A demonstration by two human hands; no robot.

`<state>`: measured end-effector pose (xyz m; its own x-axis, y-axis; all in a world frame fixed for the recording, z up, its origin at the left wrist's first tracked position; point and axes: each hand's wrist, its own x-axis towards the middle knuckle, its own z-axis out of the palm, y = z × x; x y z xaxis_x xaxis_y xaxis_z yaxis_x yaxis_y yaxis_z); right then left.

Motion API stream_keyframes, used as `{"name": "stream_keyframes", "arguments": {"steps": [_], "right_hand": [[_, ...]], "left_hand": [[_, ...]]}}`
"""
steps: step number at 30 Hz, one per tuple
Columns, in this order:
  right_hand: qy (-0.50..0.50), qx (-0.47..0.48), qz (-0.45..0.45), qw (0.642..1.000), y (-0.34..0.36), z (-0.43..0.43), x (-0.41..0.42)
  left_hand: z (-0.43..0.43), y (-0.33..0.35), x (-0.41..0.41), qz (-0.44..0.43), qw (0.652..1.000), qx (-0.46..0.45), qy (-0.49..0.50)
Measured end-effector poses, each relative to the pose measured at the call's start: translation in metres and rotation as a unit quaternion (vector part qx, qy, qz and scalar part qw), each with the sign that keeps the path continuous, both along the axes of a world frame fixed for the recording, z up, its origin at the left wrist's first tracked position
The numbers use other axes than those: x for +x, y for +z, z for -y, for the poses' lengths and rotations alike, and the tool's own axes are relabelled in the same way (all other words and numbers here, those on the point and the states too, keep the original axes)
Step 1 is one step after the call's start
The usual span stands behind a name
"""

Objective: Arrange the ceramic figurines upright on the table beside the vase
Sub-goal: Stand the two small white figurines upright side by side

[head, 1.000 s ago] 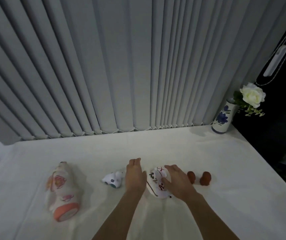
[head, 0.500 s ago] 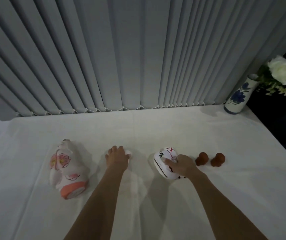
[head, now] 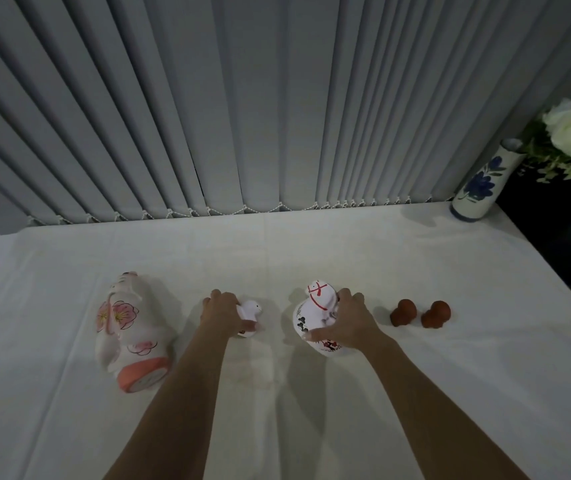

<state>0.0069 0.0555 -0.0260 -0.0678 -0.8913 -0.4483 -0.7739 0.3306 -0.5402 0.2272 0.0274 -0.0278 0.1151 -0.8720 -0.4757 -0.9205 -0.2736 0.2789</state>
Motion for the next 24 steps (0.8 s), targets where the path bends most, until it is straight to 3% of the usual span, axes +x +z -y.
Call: {"name": "stream_keyframes", "arguments": {"steps": [11,18,24], "right_hand": [[0.193,-0.011,-0.020,0.981,0.009,0.002,-0.002],[0.269,-0.055,-0.067,0.959,0.004,-0.007,-0.004],[0.300,-0.127,-0.145,0.934,0.008,-0.004,-0.029]], "left_hand": [[-0.017,0.005,0.012,-0.005,0.994,0.016,-0.105],[-0.027,-0.004,-0.003,-0.090,0.985,-0.090,-0.121],[-0.034,-0.013,-0.023,-0.153,0.973,-0.128,-0.112]]}}
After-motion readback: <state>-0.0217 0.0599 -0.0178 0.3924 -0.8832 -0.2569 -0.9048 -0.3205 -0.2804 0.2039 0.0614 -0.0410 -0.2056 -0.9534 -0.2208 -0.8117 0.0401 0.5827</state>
